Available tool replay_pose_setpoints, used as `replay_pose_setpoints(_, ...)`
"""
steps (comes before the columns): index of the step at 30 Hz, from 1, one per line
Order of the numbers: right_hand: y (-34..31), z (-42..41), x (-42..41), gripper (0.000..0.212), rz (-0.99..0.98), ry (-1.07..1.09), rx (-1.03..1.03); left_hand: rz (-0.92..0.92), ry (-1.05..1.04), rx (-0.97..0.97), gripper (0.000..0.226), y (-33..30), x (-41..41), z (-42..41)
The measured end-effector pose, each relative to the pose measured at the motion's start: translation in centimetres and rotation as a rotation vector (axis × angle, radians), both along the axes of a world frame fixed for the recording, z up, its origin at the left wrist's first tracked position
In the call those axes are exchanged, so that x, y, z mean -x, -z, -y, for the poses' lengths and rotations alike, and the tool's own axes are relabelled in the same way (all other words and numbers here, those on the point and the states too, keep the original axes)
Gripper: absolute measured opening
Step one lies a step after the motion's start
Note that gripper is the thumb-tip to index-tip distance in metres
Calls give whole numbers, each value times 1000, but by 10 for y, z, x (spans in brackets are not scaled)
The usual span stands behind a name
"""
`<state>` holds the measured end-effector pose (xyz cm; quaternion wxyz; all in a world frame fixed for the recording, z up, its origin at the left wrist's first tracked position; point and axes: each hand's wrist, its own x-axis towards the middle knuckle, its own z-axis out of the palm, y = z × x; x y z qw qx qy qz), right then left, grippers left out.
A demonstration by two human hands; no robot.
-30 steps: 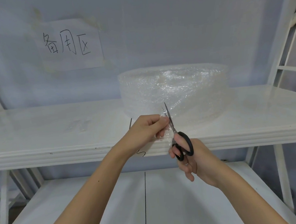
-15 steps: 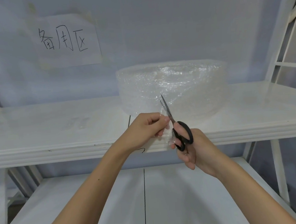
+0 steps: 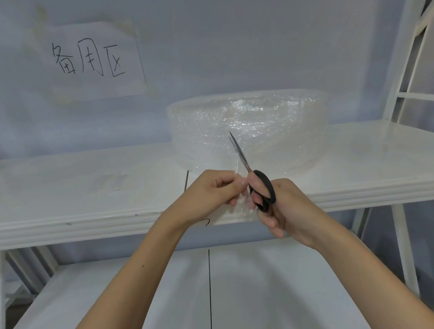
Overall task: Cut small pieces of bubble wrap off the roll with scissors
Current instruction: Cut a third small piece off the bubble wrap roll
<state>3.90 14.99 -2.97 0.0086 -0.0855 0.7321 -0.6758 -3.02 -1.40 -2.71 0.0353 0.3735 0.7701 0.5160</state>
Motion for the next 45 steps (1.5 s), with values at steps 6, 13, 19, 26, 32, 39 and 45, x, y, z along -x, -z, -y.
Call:
replay_pose_setpoints(6,2,-2,-3,50,8,-7,18,57,-87,-57,47,-7,-5,-1)
replay_pose_setpoints(13,6,1,-1,48,17,-12,72,190,-259,-242,39,-17,-2,-10)
replay_pose_setpoints(19,11,0,-2,53,36,22,30,97,-253,-225,22,-12,-2,-8)
replay_pose_setpoints(26,-6,4,-3,50,45,14,28,43,-220,-262,25,-10,-3,-6)
replay_pose_setpoints(32,-14,7,3,51,21,4,30,46,-204,-276,27,-8,-2,-4)
replay_pose_setpoints(39,-18,7,8,53,-9,-28,28,75,-158,-189,23,-6,-2,-3)
replay_pose_setpoints(45,-28,4,4,49,-88,26,61,84,-210,-167,24,-8,-7,-4)
